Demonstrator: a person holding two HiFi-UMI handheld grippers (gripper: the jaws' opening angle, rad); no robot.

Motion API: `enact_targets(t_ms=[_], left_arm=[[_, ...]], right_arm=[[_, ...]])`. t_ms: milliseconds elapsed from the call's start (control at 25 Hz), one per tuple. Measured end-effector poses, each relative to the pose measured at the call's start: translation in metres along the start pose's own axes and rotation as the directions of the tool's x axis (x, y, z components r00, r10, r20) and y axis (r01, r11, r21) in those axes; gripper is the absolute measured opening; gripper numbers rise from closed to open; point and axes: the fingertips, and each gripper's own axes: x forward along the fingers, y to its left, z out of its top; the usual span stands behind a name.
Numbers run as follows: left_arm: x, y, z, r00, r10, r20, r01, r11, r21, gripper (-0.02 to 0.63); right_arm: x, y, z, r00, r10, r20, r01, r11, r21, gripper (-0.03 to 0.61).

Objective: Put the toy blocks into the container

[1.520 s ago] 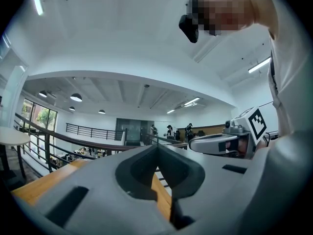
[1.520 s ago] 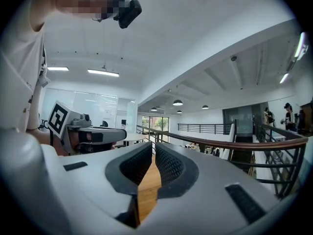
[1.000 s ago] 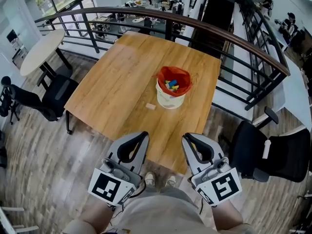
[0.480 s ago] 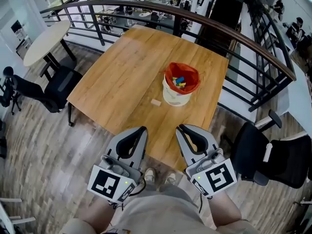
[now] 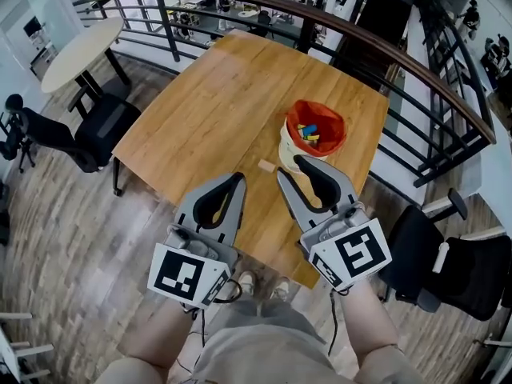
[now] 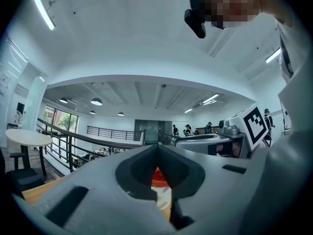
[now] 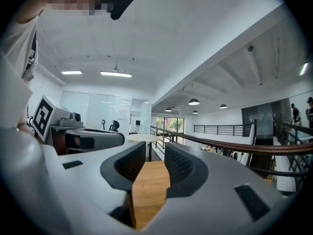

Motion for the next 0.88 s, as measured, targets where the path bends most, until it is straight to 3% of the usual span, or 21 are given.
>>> enact_targets(t_ms=[400,880], left_arm=[[0.052,0.057,-0.052,0.997,0.019,-0.077,-0.017,0.999,0.029,0.011],[0.108,0.107,-0.158,0.974,0.018,-0.224,-0.022,1.0,-0.012,0.011]], right_arm=[[0.074,-0.027,-0.069,0.988,0.017,-0.15,-0.018,1.0,-0.002,0.181],[0.133,-0.063,-0.184,0.945,0.042,-0.324,-0.025,0.998,0.057,0.207]])
